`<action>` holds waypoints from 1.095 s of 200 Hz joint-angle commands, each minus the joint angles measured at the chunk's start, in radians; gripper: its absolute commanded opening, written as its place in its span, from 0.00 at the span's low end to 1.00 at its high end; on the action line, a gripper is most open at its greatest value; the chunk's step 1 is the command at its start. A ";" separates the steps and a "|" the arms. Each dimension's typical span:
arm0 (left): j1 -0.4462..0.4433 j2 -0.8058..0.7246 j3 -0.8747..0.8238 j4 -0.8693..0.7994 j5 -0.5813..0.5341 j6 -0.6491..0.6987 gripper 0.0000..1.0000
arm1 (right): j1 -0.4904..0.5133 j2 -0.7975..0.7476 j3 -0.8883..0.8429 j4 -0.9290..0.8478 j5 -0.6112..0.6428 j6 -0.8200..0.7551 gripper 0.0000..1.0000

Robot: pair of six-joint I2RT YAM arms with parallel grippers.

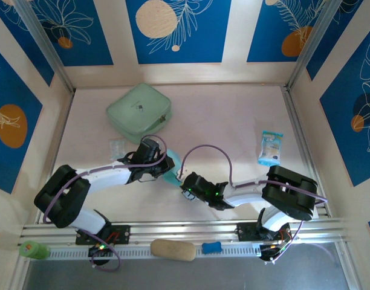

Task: Fold a paper plane with a square sheet of paper (pick it up from the middle)
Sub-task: Perform the fourth fold on the wing at the bottom-center of the table.

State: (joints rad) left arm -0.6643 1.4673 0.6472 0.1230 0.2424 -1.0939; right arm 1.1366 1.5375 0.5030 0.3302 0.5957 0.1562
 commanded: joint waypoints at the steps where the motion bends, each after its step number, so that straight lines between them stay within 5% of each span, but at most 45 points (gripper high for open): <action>1: -0.005 -0.018 0.026 -0.036 0.000 0.005 0.12 | 0.004 0.007 0.018 0.001 0.015 0.001 0.15; 74: -0.003 -0.111 0.040 -0.163 -0.104 0.056 0.43 | -0.026 -0.002 0.002 -0.029 -0.102 0.077 0.09; 219: -0.002 -0.093 0.034 -0.159 -0.091 0.050 0.50 | -0.063 -0.013 0.010 -0.054 -0.238 0.154 0.16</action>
State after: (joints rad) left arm -0.6643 1.3796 0.6617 -0.0200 0.1551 -1.0603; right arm 1.0775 1.5410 0.5030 0.2932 0.4137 0.2901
